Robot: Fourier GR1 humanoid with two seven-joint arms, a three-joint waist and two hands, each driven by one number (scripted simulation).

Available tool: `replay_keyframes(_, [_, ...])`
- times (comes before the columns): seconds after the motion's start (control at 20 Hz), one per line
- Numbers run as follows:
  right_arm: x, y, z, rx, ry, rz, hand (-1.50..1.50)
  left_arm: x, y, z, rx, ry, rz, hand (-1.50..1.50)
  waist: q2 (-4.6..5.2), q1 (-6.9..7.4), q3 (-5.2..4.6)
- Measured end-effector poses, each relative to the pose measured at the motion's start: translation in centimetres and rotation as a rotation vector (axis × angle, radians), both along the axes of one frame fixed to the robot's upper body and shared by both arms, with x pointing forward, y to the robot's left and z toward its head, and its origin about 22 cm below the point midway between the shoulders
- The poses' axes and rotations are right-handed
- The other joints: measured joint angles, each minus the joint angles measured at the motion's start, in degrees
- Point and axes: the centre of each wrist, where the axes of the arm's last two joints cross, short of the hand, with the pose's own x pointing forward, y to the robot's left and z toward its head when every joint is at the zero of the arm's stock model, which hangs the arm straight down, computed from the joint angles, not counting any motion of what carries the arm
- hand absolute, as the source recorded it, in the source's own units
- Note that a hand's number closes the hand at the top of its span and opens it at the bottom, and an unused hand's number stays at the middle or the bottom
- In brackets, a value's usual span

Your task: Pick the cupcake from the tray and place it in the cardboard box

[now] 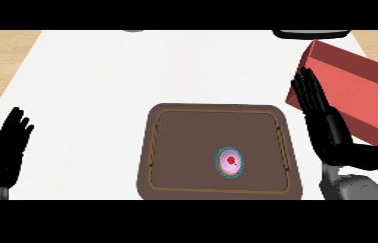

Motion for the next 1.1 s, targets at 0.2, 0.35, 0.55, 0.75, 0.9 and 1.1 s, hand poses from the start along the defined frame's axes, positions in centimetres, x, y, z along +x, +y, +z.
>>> replay_keyframes(0.2, [-1.3,1.9,-1.4,-0.039,0.098,-0.026,-1.5,1.5,-3.3,1.2,0.055,-0.085,-0.192,0.0,-0.11,-1.11,-0.91])
replay_keyframes(0.35, [-2.0,3.7,-1.7,0.006,0.101,-0.087,-1.5,2.5,-5.7,2.3,0.087,-0.154,-0.353,0.0,-1.1,-4.2,-0.61])
replay_keyframes(0.55, [-3.3,0.8,-3.9,-0.429,0.112,-0.138,-1.5,3.2,-8.3,3.2,0.098,-0.203,-0.508,0.0,-0.8,-5.6,-1.79])
replay_keyframes(0.75, [-5.4,0.2,-5.0,-0.757,0.046,-0.157,-1.5,3.4,-10.5,3.0,0.098,-0.218,-0.602,0.0,-0.88,-5.63,-1.94])
replay_keyframes(0.9, [-6.9,0.7,-4.5,-0.926,-0.009,-0.165,-1.5,3.5,-11.6,3.0,0.103,-0.222,-0.645,0.0,-1.06,-5.4,-1.98])
replay_keyframes(1.1, [-9.0,2.3,-2.3,-1.06,-0.022,-0.178,-1.5,3.8,-12.3,2.7,0.112,-0.221,-0.668,0.0,-1.06,-5.09,-2.01])
